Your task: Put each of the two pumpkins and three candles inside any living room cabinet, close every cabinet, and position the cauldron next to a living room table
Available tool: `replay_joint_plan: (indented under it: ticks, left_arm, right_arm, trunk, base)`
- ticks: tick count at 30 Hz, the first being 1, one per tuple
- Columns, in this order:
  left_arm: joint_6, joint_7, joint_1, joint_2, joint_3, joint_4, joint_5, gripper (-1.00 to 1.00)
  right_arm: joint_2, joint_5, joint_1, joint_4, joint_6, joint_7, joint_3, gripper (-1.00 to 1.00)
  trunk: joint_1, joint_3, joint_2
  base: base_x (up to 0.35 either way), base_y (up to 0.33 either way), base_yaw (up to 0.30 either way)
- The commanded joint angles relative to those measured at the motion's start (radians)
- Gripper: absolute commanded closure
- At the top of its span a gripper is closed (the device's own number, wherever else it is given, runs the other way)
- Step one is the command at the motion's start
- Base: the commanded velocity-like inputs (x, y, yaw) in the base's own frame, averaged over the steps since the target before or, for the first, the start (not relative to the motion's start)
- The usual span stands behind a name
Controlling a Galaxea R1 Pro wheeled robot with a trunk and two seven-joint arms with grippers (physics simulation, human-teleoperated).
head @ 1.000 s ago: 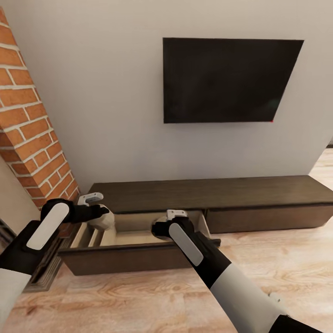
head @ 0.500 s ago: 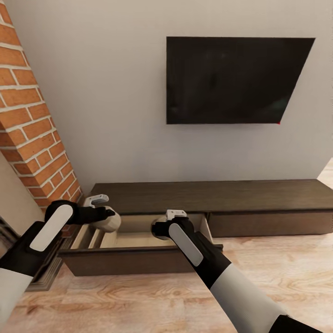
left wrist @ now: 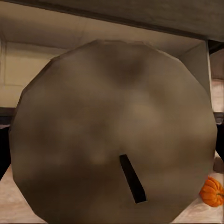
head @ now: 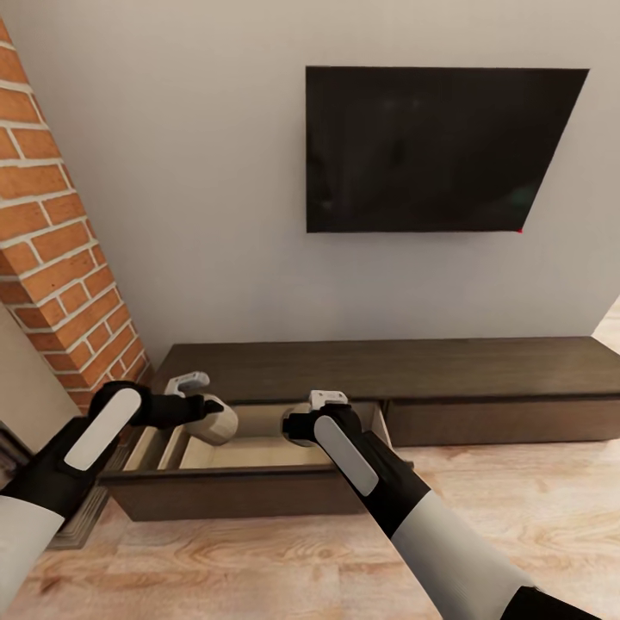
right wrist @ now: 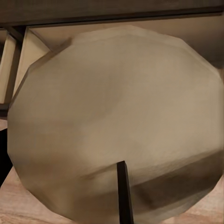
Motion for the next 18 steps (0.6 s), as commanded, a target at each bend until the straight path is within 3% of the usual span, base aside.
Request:
replay_joint_plan:
  ticks: [1, 9, 18]
  left_arm:
    - [0.0, 0.003, -0.001, 0.001, -0.003, 0.009, 0.01, 1.0]
    - [0.0, -0.007, -0.001, 0.001, -0.006, 0.029, 0.009, 1.0]
    - [0.0, -0.009, -0.001, 0.001, -0.007, 0.029, 0.009, 1.0]
  right_arm:
    - [0.0, -0.009, -0.001, -0.001, 0.0, -0.011, 0.001, 1.0]
    - [0.0, -0.009, -0.001, -0.001, 0.0, -0.011, 0.001, 1.0]
    - [0.0, -0.01, 0.0, 0.0, 0.0, -0.01, 0.0, 1.0]
  trunk:
    - [0.0, -0.001, -0.001]
    - [0.0, -0.001, -0.001]
    - [0.0, -0.001, -0.001]
  base:
    - [0.082, -0.012, 0.0]
    - [0.123, 0.032, -0.024]
    - [0.193, 0.108, -0.227]
